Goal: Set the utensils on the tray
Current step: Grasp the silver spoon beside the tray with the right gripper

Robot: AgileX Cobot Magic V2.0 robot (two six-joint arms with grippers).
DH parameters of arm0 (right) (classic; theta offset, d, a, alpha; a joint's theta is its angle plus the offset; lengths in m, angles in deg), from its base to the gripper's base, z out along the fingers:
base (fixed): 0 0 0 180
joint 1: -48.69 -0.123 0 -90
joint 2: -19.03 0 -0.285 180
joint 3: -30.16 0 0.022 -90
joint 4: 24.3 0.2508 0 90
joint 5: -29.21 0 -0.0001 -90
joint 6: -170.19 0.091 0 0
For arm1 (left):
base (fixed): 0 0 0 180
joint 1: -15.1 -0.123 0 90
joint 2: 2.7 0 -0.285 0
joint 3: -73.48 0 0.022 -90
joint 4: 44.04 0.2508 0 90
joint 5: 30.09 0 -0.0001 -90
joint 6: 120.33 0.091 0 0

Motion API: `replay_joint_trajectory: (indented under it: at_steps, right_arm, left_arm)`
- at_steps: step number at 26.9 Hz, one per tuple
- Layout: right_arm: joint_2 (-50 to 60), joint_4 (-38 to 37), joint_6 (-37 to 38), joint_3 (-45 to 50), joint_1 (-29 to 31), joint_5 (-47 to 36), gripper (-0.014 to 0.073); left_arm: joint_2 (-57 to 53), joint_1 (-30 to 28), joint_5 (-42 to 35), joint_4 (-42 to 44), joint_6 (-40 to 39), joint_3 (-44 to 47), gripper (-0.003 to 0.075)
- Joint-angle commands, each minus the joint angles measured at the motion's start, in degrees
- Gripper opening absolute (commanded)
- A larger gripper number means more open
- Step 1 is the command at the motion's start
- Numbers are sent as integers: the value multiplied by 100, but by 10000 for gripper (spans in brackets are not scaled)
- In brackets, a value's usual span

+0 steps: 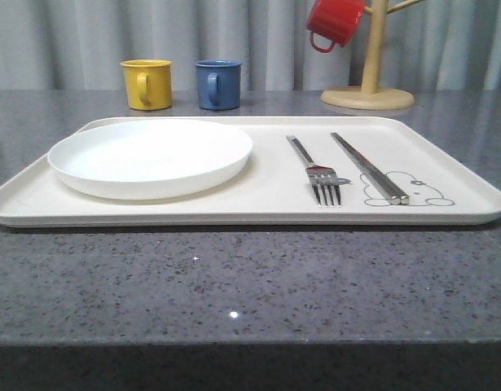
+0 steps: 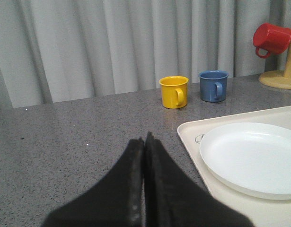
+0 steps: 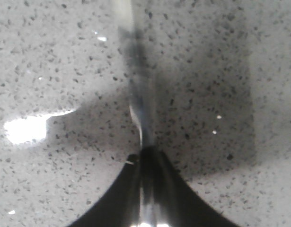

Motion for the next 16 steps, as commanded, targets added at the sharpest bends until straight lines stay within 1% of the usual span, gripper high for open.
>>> replay_joint_trajectory:
  at_steps: [1,5,9,14,16]
  right_arm:
    - [260,-65,-76,-145,38,-6,-35]
    - [359,-65,-76,-157,38,34,-38]
    - [732,-65,-76,-157,-25,108,-38]
    - [1307,256,-23,-157,-294,395,-38]
    - [1454,390,51,-157,-486,549,-38]
  left_arm:
    - [70,-7,-479,-65,-47,-159,-18]
    - [70,-7,-479,-65,-47,-159,-18]
    - [70,-7,-479,-65,-47,-159,-18]
    - [70,-7,-479,-65,-47,-159,-18]
    - [70,-7,-479,-65,-47,-159,-18]
